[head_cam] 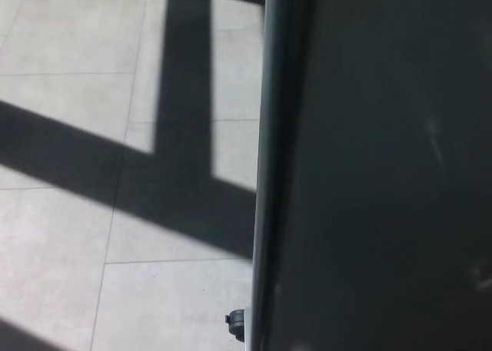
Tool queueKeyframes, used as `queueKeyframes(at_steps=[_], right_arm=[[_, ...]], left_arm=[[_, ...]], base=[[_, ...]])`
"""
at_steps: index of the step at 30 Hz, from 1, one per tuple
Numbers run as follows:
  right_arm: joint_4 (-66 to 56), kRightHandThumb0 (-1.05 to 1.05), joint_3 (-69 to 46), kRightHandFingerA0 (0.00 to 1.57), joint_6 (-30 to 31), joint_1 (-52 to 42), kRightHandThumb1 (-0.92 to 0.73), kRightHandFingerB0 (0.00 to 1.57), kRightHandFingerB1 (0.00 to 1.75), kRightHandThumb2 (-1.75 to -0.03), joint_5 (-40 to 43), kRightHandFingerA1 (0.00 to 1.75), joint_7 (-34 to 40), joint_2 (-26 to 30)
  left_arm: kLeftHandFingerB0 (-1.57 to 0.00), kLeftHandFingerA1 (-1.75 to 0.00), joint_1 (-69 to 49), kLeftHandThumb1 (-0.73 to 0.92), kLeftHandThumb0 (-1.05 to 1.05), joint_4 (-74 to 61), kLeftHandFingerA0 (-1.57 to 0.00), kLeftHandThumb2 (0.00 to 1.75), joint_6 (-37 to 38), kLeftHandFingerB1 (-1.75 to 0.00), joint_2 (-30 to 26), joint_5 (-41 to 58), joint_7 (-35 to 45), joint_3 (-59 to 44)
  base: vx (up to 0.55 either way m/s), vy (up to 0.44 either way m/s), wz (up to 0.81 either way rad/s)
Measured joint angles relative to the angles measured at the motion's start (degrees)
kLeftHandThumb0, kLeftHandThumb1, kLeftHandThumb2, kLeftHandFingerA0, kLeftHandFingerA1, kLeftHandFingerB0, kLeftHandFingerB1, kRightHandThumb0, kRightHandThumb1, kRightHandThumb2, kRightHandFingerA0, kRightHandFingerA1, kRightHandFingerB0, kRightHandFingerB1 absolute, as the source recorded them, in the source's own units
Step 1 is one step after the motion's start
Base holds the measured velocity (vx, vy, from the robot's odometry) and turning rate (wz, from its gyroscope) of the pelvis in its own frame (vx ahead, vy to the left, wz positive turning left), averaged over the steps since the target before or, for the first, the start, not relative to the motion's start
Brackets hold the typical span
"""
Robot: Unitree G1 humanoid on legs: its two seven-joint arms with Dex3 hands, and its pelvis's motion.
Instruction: A white board is being place on the right hand side and parallel to the robot and the robot uses its left hand to grab on the leftside of the whiteboard and drag the whiteboard from the right hand side to the left hand side
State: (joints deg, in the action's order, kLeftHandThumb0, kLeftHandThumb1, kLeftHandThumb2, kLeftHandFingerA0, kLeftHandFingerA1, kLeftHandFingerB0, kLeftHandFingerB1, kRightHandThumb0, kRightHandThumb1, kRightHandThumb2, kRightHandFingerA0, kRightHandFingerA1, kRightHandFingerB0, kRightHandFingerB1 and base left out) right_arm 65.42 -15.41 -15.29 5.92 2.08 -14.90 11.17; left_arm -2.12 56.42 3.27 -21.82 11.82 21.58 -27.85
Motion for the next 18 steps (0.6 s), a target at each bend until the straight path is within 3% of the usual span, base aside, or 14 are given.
queueKeyframes(at_steps=[1, 2, 4, 6, 7, 8, 14, 16, 18], right_arm=[[0.4, -0.43, -0.8, 0.90, -0.9, 0.0, -0.59, 0.48, 0.38, -0.59, 0.5, 0.58, -0.3, -0.2], [0.6, -0.42, -1.6, 0.88, -1.7, 0.0, -0.62, 0.44, 0.36, -0.59, 1.1, 0.57, -0.7, -0.3], [1.0, -0.42, -2.7, 0.88, -2.6, 0.0, -0.63, 0.41, 0.34, -0.60, 2.0, 0.53, -1.4, -0.4], [1.3, -0.41, -3.5, 0.84, -3.5, -0.2, -0.69, 0.36, 0.32, -0.61, 2.8, 0.50, -2.3, -0.4], [1.4, -0.41, -3.7, 0.82, -3.7, -0.4, -0.72, 0.33, 0.32, -0.62, 3.0, 0.49, -2.6, -0.4], [1.4, -0.46, -3.9, 0.81, -4.4, -0.5, -0.74, 0.31, 0.31, -0.62, 3.3, 0.47, -3.2, -0.3], [1.3, -0.47, -1.4, 0.88, -9.4, -1.0, -0.79, 0.28, 0.30, -0.64, 1.9, 0.47, -1.6, 1.1], [1.4, -0.48, -0.8, 0.90, -10.9, -1.0, -0.76, 0.32, 0.30, -0.63, 1.6, 0.47, -1.0, 1.5], [1.5, -0.46, -0.3, 0.90, -12.2, -1.0, -0.77, 0.31, 0.30, -0.64, 1.3, 0.47, -0.4, 1.8]], left_arm=[[-0.09, -0.54, 0.0, 0.54, -0.16, 0.1, -0.28, 0.92, 0.5, -0.44, 0.0, 0.3, 0.7, 0.0], [-0.21, -0.39, -0.1, 0.68, -0.25, 0.1, -0.31, 0.66, 0.9, -0.32, 0.1, 0.6, 1.3, 0.0], [-0.21, -0.47, -0.3, 0.70, -0.24, -0.3, -0.35, 0.63, 1.6, -0.30, 0.3, 0.9, 2.5, 0.2], [-0.20, -0.45, -0.6, 0.66, -0.24, -1.9, -0.29, 0.65, 2.3, -0.33, 0.4, 1.0, 3.9, 0.9], [-0.09, -0.57, -0.5, 0.50, -0.19, -2.8, -0.28, 0.91, 2.6, -0.45, 0.4, 1.0, 4.4, 1.3], [-0.19, -0.40, -0.4, 0.66, -0.31, -4.9, -0.25, 0.65, 3.4, -0.32, 0.4, 1.1, 5.5, 2.2], [-0.17, -0.35, 2.9, 0.69, -0.22, -16.6, -0.06, 0.66, 4.0, -0.32, 0.2, 2.2, 9.8, 5.6], [-0.29, -0.38, 4.7, 0.57, -0.37, -21.4, -0.26, 0.64, 2.5, -0.34, -0.2, 3.2, 11.2, 6.6], [-0.25, -0.39, 6.3, 0.59, -0.29, -26.3, -0.20, 0.63, 1.1, -0.33, -0.8, 3.4, 12.0, 8.1]], base=[[0.00, 0.000, 0.00], [0.00, 0.000, 0.00], [0.00, 0.000, 0.00], [0.00, 0.000, 0.00], [0.01, 0.002, 0.06], [0.00, 0.000, 0.00], [0.00, 0.000, 0.00], [0.00, 0.000, 0.00], [0.00, 0.000, 0.00]])
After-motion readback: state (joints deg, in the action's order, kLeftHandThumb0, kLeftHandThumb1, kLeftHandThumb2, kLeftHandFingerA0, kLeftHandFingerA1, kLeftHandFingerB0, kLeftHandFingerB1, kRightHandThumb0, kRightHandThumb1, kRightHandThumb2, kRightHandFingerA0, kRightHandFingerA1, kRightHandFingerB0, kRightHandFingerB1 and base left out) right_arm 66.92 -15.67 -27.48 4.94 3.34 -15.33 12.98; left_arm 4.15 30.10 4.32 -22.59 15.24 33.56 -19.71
